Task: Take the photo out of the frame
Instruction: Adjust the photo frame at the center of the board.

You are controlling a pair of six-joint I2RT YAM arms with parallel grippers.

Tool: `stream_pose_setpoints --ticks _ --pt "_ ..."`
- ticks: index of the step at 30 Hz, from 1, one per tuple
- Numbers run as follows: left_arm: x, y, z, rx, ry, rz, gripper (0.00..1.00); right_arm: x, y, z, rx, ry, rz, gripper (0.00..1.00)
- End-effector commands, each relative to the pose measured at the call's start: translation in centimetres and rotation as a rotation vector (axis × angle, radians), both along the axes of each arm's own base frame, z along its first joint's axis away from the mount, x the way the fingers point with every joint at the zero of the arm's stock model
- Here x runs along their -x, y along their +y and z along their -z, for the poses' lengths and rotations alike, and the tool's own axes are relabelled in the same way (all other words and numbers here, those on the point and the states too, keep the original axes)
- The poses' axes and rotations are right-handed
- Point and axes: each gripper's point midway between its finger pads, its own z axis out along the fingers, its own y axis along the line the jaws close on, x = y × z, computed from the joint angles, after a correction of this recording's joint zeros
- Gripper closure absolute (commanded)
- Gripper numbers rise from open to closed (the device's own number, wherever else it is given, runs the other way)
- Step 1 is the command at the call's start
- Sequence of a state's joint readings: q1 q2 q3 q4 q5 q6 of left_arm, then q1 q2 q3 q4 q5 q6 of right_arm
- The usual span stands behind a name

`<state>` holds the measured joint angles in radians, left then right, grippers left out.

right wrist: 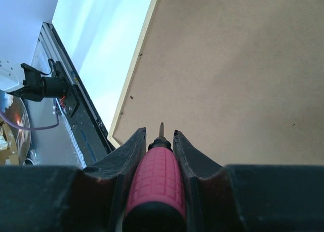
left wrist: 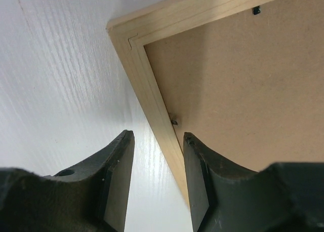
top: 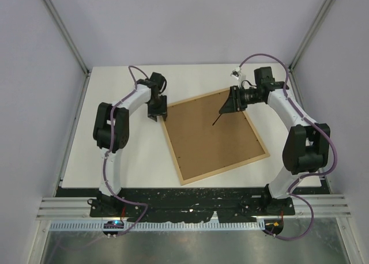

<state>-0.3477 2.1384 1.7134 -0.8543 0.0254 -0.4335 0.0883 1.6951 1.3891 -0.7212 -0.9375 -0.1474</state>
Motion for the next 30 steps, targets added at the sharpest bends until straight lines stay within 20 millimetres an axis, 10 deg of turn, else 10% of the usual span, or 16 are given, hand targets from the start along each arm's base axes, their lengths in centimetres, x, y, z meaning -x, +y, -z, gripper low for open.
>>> stream_pose_setpoints --ticks 1,11,25,30 --pt "-0.7 -0.2 0.9 -0.022 0.018 -0.001 0.53 0.3 0.6 -1.6 -0.059 -0.054 -0.035 0.92" --pt "-1.6 0.2 0.7 -0.079 0.0 -0.006 0.57 1.2 0.2 -1.1 -0.031 -0.067 -0.059 0.92" --pt "-1.6 -0.6 0.8 -0.09 -0.005 0.012 1.0 2.3 -0.1 -1.6 -0.013 -0.092 -0.079 0.92" --pt "-2.6 -0.8 -0.3 -0.09 -0.039 0.026 1.0 2.0 -0.6 -0.7 -0.011 -0.058 -0.06 0.92"
